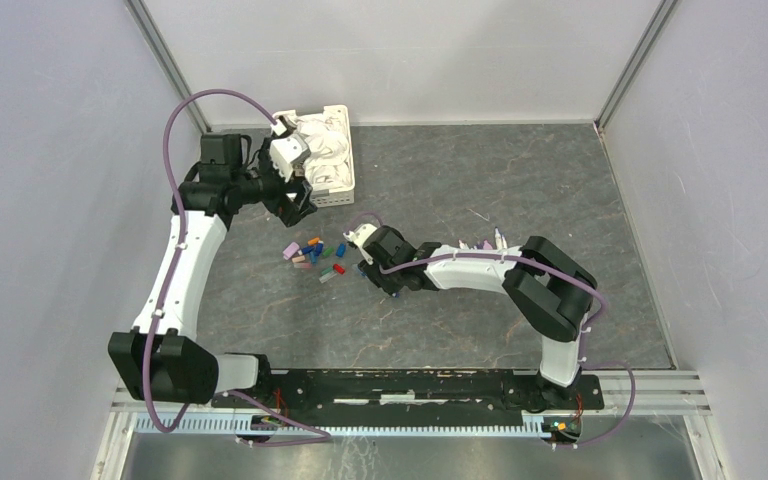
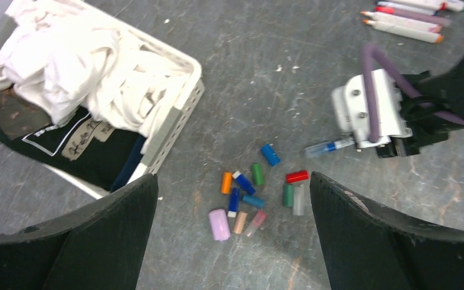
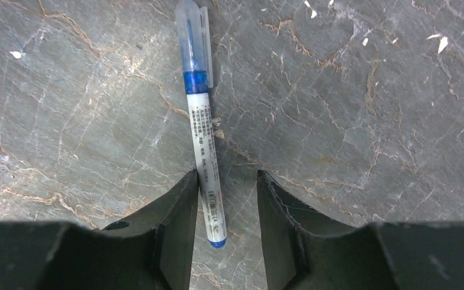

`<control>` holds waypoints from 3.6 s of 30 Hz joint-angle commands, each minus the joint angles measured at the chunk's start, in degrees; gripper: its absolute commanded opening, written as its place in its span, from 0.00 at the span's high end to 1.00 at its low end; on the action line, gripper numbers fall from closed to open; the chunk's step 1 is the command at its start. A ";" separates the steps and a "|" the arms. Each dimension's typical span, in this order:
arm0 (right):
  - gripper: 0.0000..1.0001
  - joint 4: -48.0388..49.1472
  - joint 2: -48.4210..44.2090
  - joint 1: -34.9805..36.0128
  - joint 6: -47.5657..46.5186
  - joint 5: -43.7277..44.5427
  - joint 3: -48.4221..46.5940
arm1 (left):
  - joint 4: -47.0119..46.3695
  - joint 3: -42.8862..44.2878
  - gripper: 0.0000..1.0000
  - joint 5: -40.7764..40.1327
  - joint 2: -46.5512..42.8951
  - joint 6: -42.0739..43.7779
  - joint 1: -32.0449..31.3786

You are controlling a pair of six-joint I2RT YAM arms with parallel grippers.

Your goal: Open the pen caps

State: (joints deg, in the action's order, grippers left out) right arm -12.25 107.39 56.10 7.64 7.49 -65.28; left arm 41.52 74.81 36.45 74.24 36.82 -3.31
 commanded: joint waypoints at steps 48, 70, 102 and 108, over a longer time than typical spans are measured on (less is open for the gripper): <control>1.00 -5.88 -4.57 -13.17 3.58 -61.27 -6.85 | 11.99 -16.89 0.51 -1.66 1.73 39.46 -23.96; 0.88 10.12 -0.95 -12.30 16.54 -64.88 -2.08 | 11.23 -15.30 0.98 -3.06 0.43 36.48 -27.01; 0.76 19.17 -1.55 -11.83 22.86 -68.06 0.47 | 14.01 -14.99 0.89 0.96 1.15 37.39 -27.10; 0.66 19.41 2.40 -8.23 23.60 -70.28 -3.44 | 14.95 -13.45 0.97 1.17 1.51 37.70 -27.27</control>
State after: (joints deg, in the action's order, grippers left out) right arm 4.23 106.85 45.39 29.80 -60.10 -65.52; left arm 55.66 58.76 36.12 76.23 73.97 -30.15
